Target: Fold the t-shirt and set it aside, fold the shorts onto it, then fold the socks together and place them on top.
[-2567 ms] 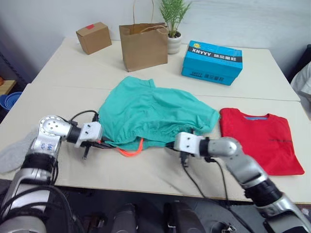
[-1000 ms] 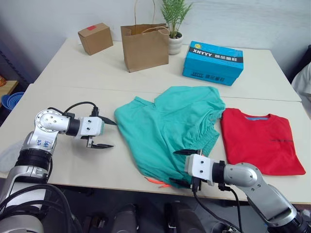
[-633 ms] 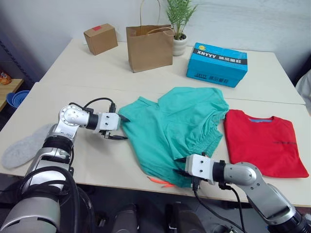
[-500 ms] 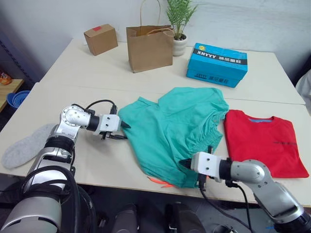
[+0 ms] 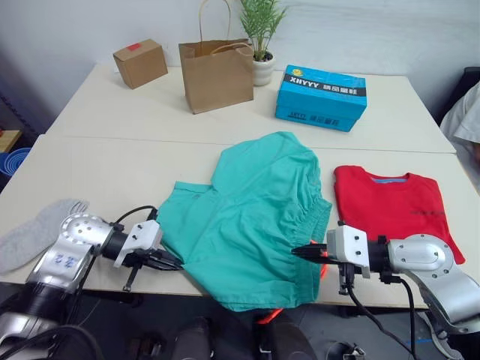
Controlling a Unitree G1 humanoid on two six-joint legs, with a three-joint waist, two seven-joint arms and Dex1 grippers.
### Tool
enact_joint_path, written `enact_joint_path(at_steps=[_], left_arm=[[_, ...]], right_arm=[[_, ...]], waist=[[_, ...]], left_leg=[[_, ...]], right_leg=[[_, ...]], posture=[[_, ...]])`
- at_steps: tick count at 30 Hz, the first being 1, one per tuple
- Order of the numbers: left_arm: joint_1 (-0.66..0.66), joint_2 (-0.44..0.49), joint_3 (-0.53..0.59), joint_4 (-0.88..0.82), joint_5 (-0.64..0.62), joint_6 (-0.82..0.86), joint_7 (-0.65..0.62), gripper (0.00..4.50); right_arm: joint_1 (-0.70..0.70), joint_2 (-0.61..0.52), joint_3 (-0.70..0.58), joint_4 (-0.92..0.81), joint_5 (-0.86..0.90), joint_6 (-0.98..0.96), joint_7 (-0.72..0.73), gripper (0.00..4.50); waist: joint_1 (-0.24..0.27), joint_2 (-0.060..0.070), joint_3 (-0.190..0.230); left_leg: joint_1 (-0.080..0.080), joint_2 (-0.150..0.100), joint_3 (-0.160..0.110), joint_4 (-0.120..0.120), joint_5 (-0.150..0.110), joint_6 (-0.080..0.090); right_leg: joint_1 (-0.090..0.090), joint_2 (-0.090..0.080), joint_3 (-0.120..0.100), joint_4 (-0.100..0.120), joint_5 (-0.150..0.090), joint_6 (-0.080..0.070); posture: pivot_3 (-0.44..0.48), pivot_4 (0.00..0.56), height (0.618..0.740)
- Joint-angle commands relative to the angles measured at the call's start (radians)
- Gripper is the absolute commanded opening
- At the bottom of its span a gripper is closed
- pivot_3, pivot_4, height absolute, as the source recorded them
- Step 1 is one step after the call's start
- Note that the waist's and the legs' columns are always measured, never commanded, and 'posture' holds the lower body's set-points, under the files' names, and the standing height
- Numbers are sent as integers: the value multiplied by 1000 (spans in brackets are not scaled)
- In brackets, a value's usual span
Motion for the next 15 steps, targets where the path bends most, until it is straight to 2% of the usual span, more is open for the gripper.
enact_joint_path(at_steps=[1,4,9,15], left_arm=[[101,-19,128,-206,-151,195,152,0],[132,-133,238,-296,-340,405,393,0],[29,-172,258,-326,-457,571,524,0],[-86,-161,253,-273,-483,649,558,0]], right_arm=[[66,-4,-33,-60,8,-37,-4,1591],[129,3,-57,-64,-35,-111,-26,2626],[192,-10,-82,-74,-93,-136,-67,4454],[196,-2,-65,-114,-68,-110,-72,4454]], waist=[[5,0,0],[10,0,0],[9,-1,0],[4,-1,0]], left_leg=[[0,0,0,0,0,0],[0,-1,-1,1,-1,0],[1,-1,-1,1,0,-1],[2,-1,0,0,1,-2]], right_leg=[[0,0,0,0,0,0],[1,-1,0,-1,0,0],[2,0,0,0,0,1],[1,2,1,0,0,1]], posture=[[0,150,740],[0,150,740],[0,150,740],[0,150,740]])
